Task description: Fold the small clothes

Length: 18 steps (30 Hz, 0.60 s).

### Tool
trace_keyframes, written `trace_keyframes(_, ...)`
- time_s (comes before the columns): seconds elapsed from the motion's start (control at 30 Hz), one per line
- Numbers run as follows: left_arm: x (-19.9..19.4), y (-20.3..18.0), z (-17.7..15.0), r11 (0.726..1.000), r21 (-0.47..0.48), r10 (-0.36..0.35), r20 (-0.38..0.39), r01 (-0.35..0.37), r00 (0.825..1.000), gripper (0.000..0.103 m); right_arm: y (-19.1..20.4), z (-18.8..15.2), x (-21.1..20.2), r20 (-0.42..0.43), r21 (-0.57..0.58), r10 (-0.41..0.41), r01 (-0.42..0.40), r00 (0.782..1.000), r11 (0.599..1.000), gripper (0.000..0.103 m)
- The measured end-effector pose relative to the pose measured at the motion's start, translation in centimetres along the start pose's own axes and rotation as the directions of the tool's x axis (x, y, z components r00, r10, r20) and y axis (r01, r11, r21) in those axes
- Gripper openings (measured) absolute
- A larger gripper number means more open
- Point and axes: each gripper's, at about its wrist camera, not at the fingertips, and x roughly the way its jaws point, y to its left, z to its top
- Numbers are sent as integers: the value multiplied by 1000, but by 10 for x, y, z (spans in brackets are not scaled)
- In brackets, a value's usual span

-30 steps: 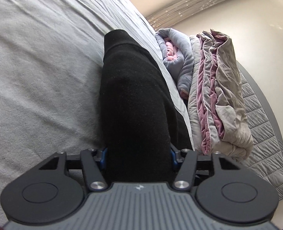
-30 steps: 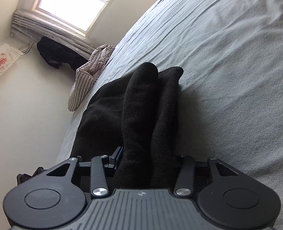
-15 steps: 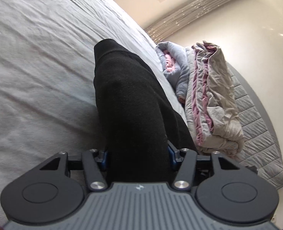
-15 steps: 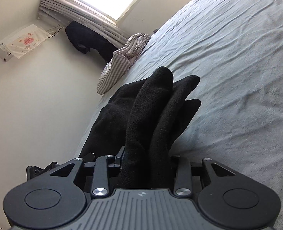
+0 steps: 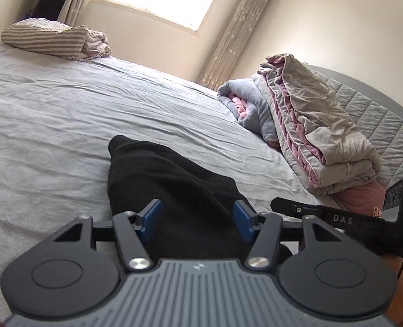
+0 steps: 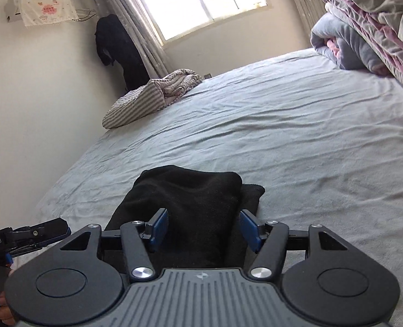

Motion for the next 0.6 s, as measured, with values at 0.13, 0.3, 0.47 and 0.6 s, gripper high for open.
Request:
trace_keyframes(0.13,14,-4,-31,1000,16,22,-102,-21,995,33,26,-21,17,-52,-114,-24,18,998,993,44)
trace_keyframes(0.3,8,-11,-55,994,63,94,-122,-87,988,24,12,-49,27,-95,-153,-165,149,982,977,37)
trace_keyframes(0.47,-17,-37,-53,978,91,195,-101,-186,976,46,7,-42,0,-92,-22,-124,123,988,992,43)
trace_keyframes(0.6,-54,-52,-58,973,48,226,-57,-224,972,85,24,-41,-37,-41,-34,-113,112,993,993,63)
